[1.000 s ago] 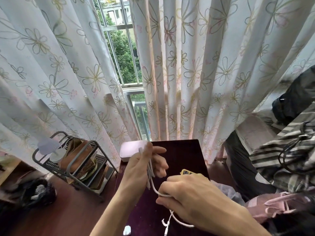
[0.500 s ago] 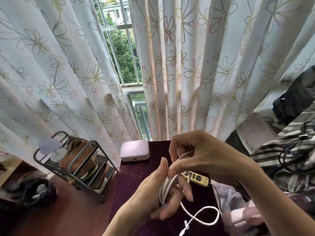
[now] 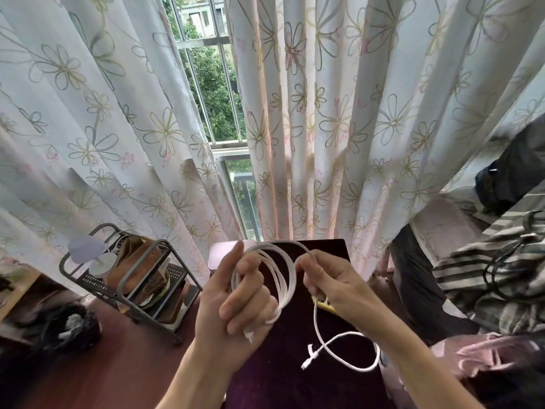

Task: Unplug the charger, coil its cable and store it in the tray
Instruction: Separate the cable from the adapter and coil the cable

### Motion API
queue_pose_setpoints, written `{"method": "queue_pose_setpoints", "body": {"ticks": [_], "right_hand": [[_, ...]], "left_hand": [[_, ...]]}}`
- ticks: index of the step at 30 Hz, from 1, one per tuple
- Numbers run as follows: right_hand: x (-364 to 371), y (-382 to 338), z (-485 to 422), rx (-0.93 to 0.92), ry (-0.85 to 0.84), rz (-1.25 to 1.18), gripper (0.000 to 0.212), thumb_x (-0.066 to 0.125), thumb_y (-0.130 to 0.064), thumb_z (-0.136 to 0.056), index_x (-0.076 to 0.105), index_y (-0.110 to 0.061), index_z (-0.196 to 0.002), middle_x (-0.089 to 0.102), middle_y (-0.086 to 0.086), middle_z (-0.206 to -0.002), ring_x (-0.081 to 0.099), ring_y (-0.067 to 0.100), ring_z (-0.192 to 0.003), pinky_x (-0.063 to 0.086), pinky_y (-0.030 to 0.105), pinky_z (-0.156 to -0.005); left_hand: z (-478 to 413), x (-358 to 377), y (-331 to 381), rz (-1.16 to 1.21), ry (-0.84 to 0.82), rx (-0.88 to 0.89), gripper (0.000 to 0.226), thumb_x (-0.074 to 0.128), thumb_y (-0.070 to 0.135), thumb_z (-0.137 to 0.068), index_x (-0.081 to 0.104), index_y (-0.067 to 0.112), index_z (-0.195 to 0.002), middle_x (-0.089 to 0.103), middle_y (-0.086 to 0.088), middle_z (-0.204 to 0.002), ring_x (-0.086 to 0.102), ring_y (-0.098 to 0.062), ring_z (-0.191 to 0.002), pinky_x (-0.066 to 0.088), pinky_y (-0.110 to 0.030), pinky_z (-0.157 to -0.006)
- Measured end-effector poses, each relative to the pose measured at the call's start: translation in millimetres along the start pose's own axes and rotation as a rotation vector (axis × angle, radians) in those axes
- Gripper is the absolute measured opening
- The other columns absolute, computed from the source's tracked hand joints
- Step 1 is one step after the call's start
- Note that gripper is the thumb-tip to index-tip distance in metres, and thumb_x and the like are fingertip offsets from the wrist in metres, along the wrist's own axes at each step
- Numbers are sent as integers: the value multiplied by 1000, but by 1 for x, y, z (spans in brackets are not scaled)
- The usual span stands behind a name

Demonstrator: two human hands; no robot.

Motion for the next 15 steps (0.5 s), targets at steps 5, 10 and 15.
{"method": "queue_pose_setpoints", "body": {"ticks": [5,10,15], "right_hand": [[17,46,10,119,14,290,29,44,-48,-109,67,-35,-100,47,-8,-57,38,4,-49,34,25,-48],[33,58,18,161,-218,901,22,38,-42,-112,51,-33,-127,63,-7,-79,60,17,-69,46,38,-66],[40,30,25,161,-291,994,24,49,-45,-108,63,-26,-114,71,0,-89,71,29,-88,53,39,-76]], "left_hand": [[-8,-22,8,40,92,112,56,27,48,-108,65,9,-92,34,5,-44,27,-7,-36,22,-20,-44],[-19,-60,10,-140,402,253,44,44,45,-104,67,9,-93,40,6,-44,30,-4,-35,37,-19,-39],[-16,-96,15,-539,680,302,55,48,53,-97,64,2,-110,49,0,-51,41,-10,-40,39,-21,-44]]}}
Point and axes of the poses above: each hand's wrist, its own z-axis away from the middle knuckle, its own x-axis out of the palm, y = z × x, the point moved 4 cm from there along -z, towards the middle knuckle
